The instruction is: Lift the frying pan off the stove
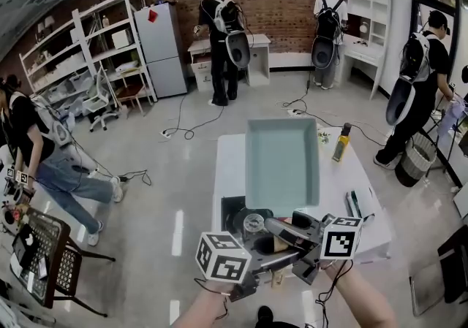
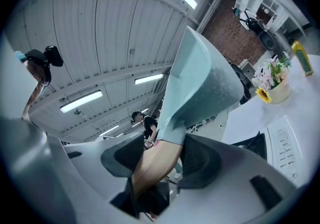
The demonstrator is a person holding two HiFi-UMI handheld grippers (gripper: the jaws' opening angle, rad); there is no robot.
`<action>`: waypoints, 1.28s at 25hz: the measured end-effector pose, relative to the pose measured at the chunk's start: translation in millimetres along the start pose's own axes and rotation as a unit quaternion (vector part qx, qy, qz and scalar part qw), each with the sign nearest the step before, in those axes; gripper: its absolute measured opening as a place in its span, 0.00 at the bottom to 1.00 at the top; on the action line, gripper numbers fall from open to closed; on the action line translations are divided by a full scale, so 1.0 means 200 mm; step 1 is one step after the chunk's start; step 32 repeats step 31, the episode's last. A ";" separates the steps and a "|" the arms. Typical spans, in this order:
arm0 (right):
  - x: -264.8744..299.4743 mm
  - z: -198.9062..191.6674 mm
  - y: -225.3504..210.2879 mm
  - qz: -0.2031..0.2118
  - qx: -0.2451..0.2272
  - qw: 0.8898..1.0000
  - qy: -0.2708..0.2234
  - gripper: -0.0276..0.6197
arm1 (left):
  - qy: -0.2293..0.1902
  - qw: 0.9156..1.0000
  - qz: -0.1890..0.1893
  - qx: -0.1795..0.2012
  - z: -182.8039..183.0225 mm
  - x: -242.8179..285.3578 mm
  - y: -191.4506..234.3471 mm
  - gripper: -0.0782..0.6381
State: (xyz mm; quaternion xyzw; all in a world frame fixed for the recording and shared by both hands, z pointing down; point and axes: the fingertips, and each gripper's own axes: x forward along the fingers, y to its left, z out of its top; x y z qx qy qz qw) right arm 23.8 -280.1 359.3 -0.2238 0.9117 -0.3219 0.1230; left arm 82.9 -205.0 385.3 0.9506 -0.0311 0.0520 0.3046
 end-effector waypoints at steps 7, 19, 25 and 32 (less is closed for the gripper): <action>0.01 0.01 0.02 -0.001 -0.005 1.000 -0.002 0.37 | -0.001 1.000 -0.006 0.007 0.01 -0.01 -0.02 0.33; 0.01 0.01 0.01 -0.005 -0.003 1.000 -0.006 0.37 | 0.002 1.000 -0.010 0.008 0.01 -0.02 0.00 0.33; 0.03 -0.01 0.02 -0.007 -0.001 1.000 -0.007 0.37 | 0.004 1.000 -0.012 0.005 0.00 -0.04 -0.01 0.33; 0.02 -0.02 -0.02 -0.010 0.000 1.000 -0.005 0.37 | 0.004 1.000 -0.013 0.002 -0.02 -0.02 0.02 0.33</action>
